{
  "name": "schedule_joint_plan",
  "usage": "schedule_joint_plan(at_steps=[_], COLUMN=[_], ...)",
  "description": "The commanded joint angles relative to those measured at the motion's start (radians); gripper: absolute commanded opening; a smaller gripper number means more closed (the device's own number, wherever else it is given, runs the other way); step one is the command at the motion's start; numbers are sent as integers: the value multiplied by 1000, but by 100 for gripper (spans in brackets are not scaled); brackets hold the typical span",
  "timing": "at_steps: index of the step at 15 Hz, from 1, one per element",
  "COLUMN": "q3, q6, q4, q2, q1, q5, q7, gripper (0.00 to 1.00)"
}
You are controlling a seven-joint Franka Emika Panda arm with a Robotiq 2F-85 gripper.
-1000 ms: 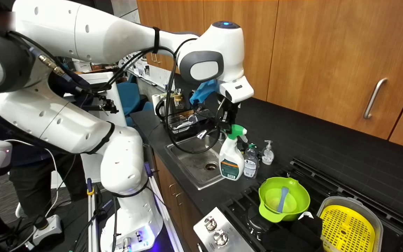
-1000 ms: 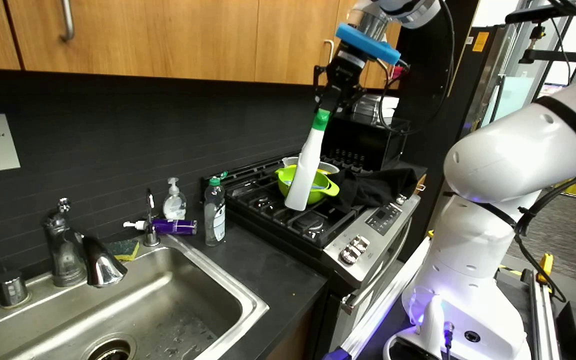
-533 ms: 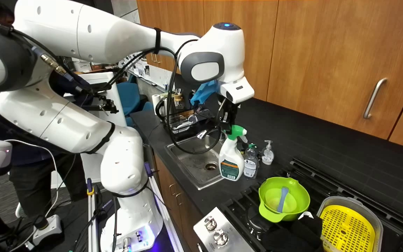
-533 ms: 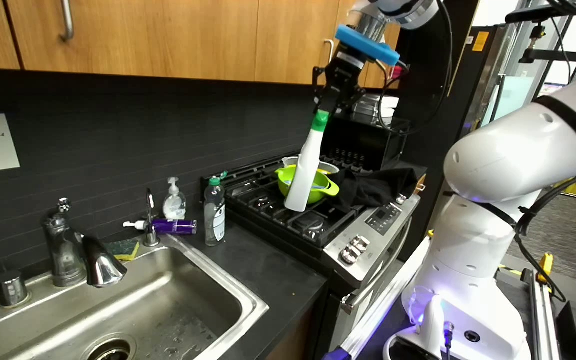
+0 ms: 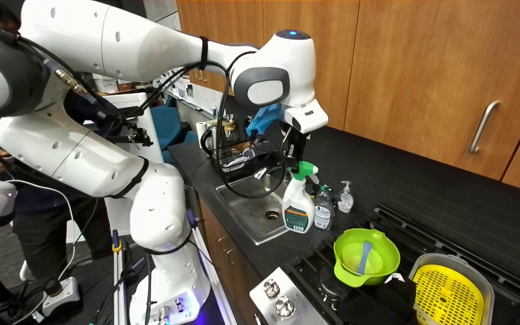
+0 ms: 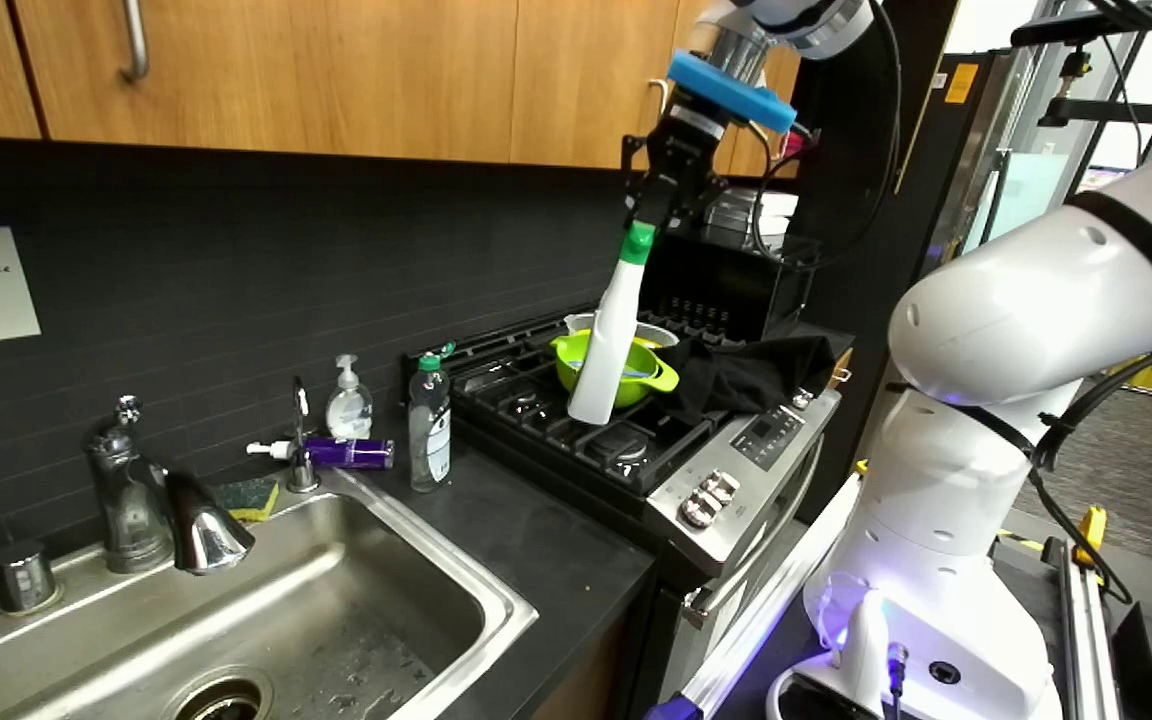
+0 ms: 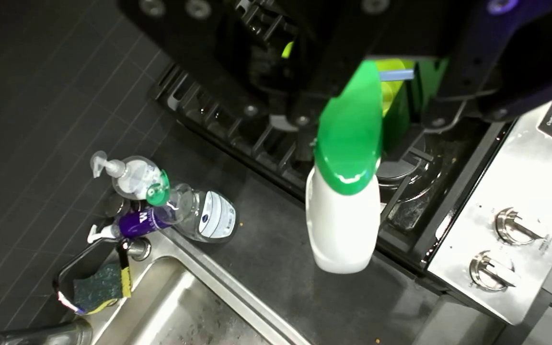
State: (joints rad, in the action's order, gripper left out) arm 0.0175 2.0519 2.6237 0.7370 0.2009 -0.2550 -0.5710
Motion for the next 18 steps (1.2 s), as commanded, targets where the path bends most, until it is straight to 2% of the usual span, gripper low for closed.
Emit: schedule_joint_plan(at_steps=[1, 3, 4, 18], q3=[-8, -8, -7, 58], q6=[-4, -4, -5, -8], q4=[-3, -3, -6, -7], q2=[-1, -1, -3, -7], q1=[10, 10, 15, 180], q5=[-6, -6, -2, 44], q7=[6, 6, 2, -50], gripper=[39, 39, 14, 14])
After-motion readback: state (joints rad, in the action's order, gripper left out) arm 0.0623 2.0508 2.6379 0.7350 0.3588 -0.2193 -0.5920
